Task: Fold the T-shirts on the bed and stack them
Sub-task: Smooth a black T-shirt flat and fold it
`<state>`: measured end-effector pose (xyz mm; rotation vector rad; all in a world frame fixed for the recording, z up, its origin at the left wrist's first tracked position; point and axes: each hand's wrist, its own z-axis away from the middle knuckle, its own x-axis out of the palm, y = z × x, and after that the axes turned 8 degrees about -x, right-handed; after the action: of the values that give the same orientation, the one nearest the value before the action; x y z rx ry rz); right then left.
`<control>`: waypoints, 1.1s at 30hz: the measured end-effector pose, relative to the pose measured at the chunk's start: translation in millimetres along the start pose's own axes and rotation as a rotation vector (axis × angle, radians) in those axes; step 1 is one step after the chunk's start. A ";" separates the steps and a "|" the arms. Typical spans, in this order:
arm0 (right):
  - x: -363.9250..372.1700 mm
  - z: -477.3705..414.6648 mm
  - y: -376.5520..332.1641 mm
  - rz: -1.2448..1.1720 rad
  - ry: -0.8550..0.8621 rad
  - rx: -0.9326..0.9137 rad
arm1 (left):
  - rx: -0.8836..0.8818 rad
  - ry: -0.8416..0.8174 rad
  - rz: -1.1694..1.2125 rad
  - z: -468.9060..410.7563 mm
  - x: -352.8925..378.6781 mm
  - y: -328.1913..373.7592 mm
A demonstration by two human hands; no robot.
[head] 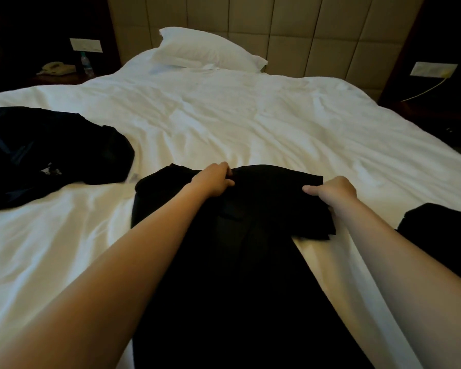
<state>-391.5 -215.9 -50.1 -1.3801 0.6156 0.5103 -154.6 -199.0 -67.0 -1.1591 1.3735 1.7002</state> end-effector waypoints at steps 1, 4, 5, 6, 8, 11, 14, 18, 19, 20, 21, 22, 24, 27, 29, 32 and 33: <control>-0.6 0.7 -0.1 -0.049 -0.014 0.027 | -0.019 -0.009 0.022 -1.7 -1.2 -0.5; -2.7 4.8 0.3 -0.170 -0.093 0.105 | -0.057 -0.020 0.075 -5.1 -0.8 4.5; -2.7 4.9 0.8 -0.189 -0.110 0.112 | -0.054 -0.012 0.093 -5.8 -0.7 6.8; -3.3 4.8 1.6 -0.207 -0.111 0.110 | -0.045 -0.010 0.115 -6.5 -0.3 10.8; -3.6 3.3 4.6 -0.286 -0.074 0.098 | -0.012 -0.012 0.150 -7.7 0.1 18.7; -0.4 -2.3 9.3 -0.408 0.049 0.058 | 0.009 0.096 0.216 -10.9 1.9 28.9; 8.5 -9.4 12.6 -0.437 0.175 -0.067 | -0.046 0.221 0.341 -14.2 6.5 37.5; 15.4 -17.5 14.4 -0.475 0.222 -0.063 | -0.102 0.256 0.346 -18.2 18.6 41.9; 15.1 -18.8 15.7 -0.516 0.183 -0.019 | -0.107 0.250 0.317 -19.3 22.3 41.1; 14.1 -19.4 16.9 -0.555 0.137 0.029 | -0.111 0.245 0.290 -20.1 25.0 40.0; 12.8 -19.9 19.0 -0.569 0.098 0.045 | -0.112 0.237 0.270 -20.7 27.9 39.8; 12.3 -20.7 21.2 -0.544 0.067 0.035 | -0.113 0.236 0.258 -20.9 30.0 39.6; 11.8 -21.2 23.7 -0.438 0.021 -0.003 | -0.108 0.247 0.256 -20.1 32.3 41.2; 11.1 -21.9 19.6 -0.309 0.073 -0.059 | -0.105 0.308 0.289 -17.1 31.4 45.5; 9.8 -23.6 16.4 -0.208 0.148 -0.126 | -0.103 0.339 0.317 -16.4 30.9 47.0; 10.2 -24.7 17.4 -0.178 0.203 -0.170 | -0.101 0.256 0.295 -14.8 31.6 46.5; 10.5 -23.0 19.6 -0.193 0.192 -0.153 | -0.097 0.218 0.272 -13.1 31.9 46.1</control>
<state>-399.0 -236.4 -73.4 -1.6276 0.5992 0.2754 -205.1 -223.8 -79.0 -1.2903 1.6604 1.8906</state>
